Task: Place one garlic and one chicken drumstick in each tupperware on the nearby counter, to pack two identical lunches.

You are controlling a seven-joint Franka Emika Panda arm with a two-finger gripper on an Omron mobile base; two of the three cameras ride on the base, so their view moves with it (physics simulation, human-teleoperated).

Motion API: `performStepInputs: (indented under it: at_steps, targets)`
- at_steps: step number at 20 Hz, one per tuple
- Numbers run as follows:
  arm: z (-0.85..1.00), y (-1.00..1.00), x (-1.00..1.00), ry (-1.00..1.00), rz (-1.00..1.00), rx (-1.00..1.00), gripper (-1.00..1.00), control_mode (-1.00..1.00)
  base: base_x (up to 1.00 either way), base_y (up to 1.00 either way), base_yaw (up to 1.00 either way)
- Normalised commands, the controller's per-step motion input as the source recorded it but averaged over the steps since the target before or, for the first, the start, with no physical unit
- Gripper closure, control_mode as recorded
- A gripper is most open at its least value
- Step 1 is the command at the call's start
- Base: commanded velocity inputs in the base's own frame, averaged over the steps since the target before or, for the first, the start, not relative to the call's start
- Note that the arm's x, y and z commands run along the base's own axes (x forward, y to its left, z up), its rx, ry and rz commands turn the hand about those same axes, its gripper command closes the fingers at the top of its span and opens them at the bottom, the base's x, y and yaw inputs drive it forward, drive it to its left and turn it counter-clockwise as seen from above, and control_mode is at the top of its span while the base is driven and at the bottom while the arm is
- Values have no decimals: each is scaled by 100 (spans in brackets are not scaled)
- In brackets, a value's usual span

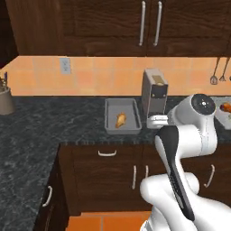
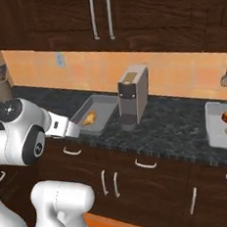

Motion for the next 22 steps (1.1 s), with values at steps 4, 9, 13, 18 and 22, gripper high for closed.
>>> performStepInputs:
  at_steps: [4, 9, 13, 18, 22]
  targets:
    - [0, 0, 0, 0, 0, 0, 100, 100, 67, 69, -1]
    - [0, 0, 0, 0, 0, 0, 100, 100, 96, 1, -3]
    - [0, 0, 0, 0, 0, 0, 100, 100, 56, 0, -4]
    - [-56, -3, 27, 1, 0, -1, 100, -100, 0, 0, 0]
    - [-41, -40, 42, 7, 0, 1, 100, -100, 0, 0, 0]
